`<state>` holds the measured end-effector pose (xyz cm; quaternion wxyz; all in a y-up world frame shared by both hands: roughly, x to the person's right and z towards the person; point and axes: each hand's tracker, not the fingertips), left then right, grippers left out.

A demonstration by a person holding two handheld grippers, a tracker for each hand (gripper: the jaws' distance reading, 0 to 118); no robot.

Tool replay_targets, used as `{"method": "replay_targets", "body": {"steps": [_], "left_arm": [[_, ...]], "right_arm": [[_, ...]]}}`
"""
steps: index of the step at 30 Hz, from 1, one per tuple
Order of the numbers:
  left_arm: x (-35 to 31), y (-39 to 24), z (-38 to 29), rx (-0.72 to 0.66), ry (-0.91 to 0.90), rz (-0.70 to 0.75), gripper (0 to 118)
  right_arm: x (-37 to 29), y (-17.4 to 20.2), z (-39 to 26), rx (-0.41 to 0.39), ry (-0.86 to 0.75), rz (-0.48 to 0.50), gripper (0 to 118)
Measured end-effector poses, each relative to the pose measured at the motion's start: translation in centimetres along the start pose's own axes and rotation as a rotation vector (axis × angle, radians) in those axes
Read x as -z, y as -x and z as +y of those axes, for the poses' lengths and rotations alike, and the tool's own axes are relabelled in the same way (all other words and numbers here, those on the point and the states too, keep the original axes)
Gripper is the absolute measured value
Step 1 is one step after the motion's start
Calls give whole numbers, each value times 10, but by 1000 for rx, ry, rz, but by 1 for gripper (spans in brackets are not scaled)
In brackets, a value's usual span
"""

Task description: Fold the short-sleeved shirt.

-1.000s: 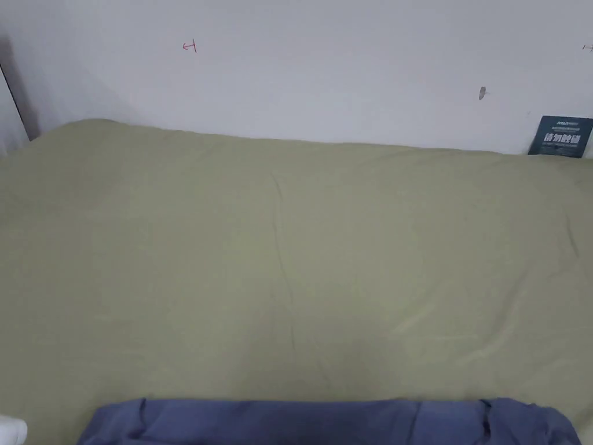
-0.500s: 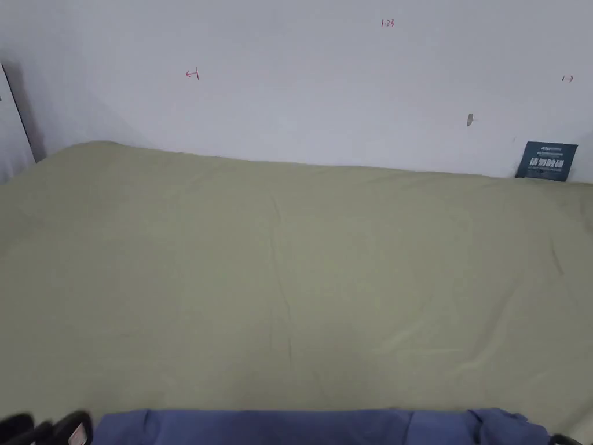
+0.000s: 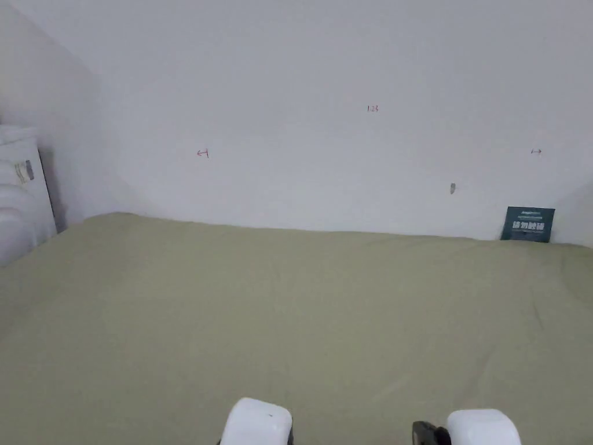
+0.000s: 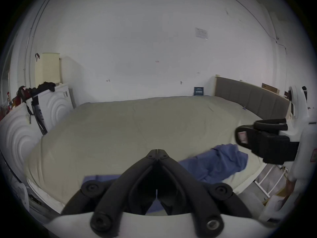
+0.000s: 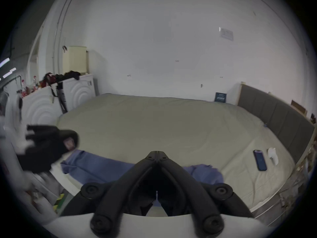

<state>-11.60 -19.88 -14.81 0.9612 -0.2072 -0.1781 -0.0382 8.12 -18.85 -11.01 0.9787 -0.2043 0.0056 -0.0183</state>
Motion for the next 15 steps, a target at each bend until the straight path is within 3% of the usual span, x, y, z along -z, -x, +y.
{"method": "replay_targets", "body": {"steps": [6,12,15], "left_arm": [[-24,-11,-30,7,55,-33,0],[-27,18,-27,-64,85,-49,0],[-24,63,-5,-201,65,-140,0]], "right_arm": [[-28,-1,-35,-17,29,21,1],[-23,-10,-40,12,77,31,1],[-20,-13,-32,21,74,44,1]]}}
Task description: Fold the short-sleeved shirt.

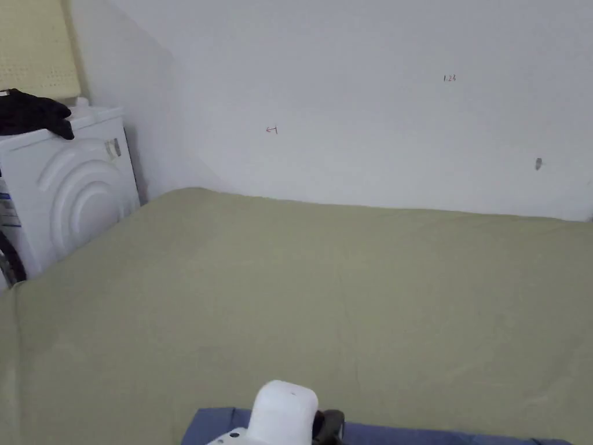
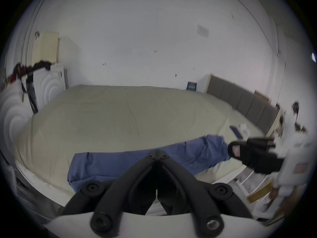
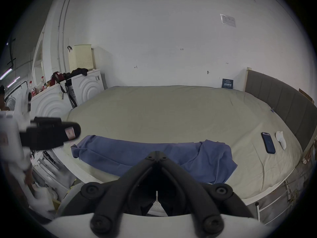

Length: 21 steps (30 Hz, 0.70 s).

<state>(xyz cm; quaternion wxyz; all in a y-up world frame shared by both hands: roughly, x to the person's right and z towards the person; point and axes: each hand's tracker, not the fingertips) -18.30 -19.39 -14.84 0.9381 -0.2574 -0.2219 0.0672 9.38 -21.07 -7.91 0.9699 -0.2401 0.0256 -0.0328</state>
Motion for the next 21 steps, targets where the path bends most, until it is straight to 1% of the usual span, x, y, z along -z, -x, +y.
{"method": "replay_targets", "body": {"steps": [1,3,4,6,8,11,13,15,17,18,19,20,21], "left_arm": [[-3,17,9,-42,-10,-22,0],[-12,50,28,-90,-55,-6,1],[-17,61,35,-86,-62,34,1],[-31,78,46,-16,-88,164,1],[-41,92,52,-22,-104,216,1],[-51,110,49,-75,-140,241,1],[-51,122,45,-77,-133,233,1],[-45,140,40,-124,-80,164,1],[-30,170,34,-164,38,-31,1],[-20,185,28,-200,99,-113,7],[-10,202,20,-261,179,-224,15],[2,218,8,-312,252,-276,21],[11,229,-5,-331,275,-221,21]], "right_arm": [[1,-1,2,-1,-4,-1,1],[5,-4,7,-2,-7,2,1],[7,-5,8,-2,-9,0,1],[13,-7,11,-7,-6,-3,1],[20,-10,11,-1,-4,-15,1],[32,-14,9,23,18,-12,1],[38,-16,8,22,25,-3,1],[43,-18,9,27,50,30,1],[45,-21,10,36,64,40,1],[45,-22,11,38,67,44,1],[44,-23,12,40,68,50,1],[44,-24,13,44,70,56,1],[45,-24,14,48,73,65,1]]}}
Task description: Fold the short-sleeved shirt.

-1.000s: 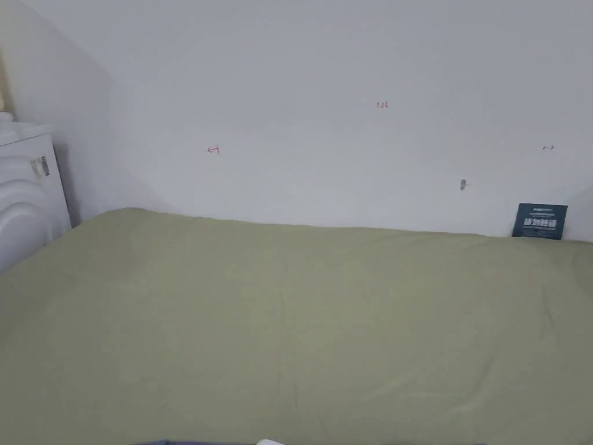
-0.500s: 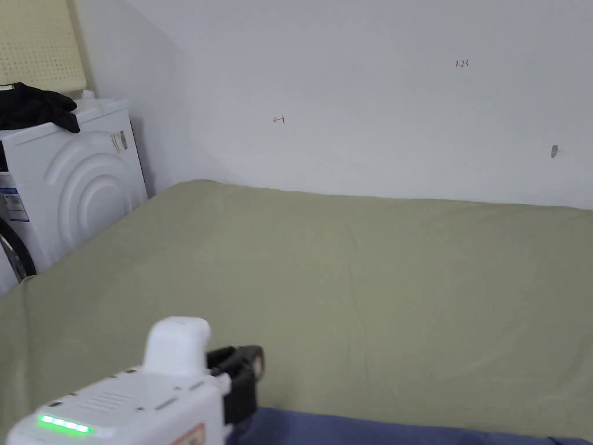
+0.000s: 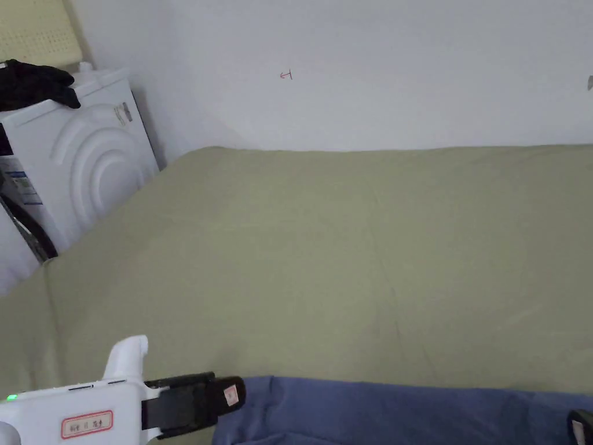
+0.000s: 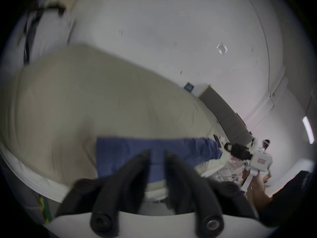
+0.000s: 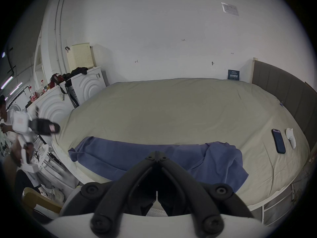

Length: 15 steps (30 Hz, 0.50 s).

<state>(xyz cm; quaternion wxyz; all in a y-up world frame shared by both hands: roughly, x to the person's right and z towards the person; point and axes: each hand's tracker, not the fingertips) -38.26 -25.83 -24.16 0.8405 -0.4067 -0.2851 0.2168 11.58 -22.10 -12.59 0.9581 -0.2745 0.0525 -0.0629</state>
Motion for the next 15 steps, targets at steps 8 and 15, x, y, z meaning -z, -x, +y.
{"method": "replay_targets", "body": {"steps": [8,15], "left_arm": [[50,80,-29,-260,109,54,88],[85,88,-47,-381,25,-132,88]], "right_arm": [[-2,2,8,-5,11,25,1],[-1,1,6,18,27,49,1]]}}
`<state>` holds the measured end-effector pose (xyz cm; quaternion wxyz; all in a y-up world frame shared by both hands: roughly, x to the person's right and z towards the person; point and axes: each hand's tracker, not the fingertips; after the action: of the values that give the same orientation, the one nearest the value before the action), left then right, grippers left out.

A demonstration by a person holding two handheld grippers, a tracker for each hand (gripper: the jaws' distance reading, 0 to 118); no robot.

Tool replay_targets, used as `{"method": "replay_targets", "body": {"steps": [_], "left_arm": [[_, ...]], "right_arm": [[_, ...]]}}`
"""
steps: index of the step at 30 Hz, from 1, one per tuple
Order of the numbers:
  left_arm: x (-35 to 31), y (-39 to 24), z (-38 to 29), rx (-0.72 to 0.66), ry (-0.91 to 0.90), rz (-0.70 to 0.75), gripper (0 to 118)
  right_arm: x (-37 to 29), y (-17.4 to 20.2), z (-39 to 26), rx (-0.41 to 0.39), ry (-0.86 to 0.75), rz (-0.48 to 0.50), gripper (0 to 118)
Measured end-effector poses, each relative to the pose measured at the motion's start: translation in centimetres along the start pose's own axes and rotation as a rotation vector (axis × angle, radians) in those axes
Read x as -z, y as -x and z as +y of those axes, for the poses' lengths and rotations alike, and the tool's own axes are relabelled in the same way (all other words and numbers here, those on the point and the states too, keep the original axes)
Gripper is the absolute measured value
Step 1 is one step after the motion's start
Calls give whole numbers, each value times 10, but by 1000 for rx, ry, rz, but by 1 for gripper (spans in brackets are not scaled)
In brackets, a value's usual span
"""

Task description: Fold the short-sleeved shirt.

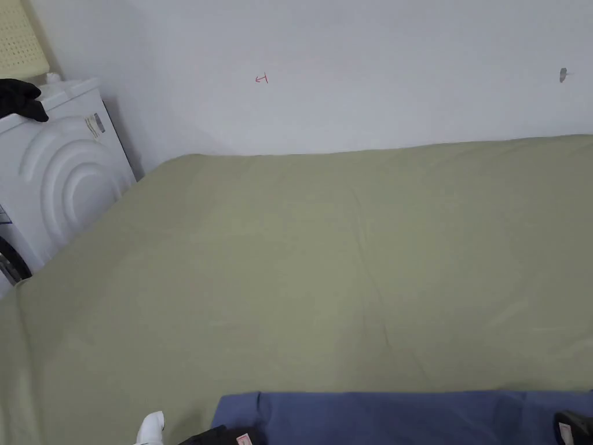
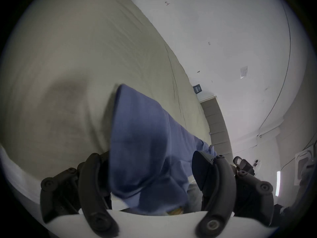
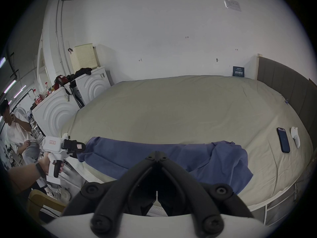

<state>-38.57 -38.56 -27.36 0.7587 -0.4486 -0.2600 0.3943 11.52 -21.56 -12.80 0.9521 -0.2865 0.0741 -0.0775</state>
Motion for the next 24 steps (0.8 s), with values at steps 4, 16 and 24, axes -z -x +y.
{"method": "replay_targets", "body": {"steps": [4,16,24], "left_arm": [[9,2,-6,-88,-97,-66,87],[4,-113,-14,228,-136,262,10],[72,-220,-37,425,47,237,10]], "right_arm": [[-2,4,-2,11,8,17,1],[-33,-8,-2,30,-14,13,1],[-47,-24,0,51,-55,-27,1]]}}
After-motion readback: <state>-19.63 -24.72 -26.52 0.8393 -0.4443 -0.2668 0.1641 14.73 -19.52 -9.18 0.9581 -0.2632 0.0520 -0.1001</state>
